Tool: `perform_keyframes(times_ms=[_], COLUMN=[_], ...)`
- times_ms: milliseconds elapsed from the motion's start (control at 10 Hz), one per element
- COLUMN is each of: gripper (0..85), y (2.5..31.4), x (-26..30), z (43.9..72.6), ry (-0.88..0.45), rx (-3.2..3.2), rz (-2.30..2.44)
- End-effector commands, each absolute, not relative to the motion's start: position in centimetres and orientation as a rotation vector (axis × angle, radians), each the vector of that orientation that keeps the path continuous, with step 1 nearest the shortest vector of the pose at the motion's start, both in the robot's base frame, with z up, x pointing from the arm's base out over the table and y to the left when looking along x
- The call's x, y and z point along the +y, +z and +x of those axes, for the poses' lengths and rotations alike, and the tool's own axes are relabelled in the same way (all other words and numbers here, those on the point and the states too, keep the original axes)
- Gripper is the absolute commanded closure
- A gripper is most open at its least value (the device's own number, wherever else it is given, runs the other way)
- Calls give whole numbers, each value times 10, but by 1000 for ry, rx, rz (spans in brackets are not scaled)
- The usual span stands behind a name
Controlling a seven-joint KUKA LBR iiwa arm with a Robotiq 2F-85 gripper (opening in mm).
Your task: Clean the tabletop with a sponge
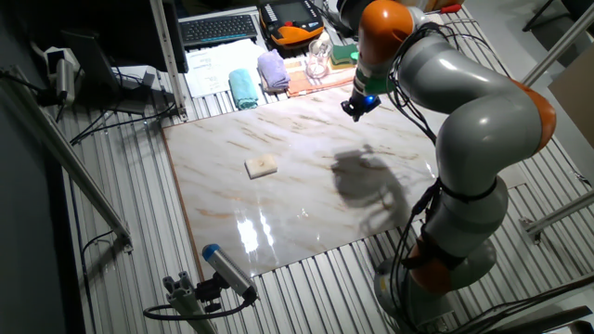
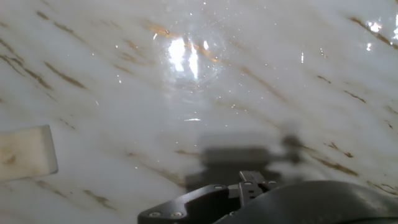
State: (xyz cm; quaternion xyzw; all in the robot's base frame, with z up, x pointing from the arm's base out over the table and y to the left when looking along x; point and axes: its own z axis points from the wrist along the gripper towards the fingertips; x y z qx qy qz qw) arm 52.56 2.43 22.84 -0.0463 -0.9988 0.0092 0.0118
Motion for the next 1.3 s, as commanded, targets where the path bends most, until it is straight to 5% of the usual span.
perform_keyframes(times_ms=[0,1200], gripper=[850,850], y=[227,203], x=[27,92], z=[527,539], ry=[27,24], rx=[-3115,-3161], rz=[-149,-218])
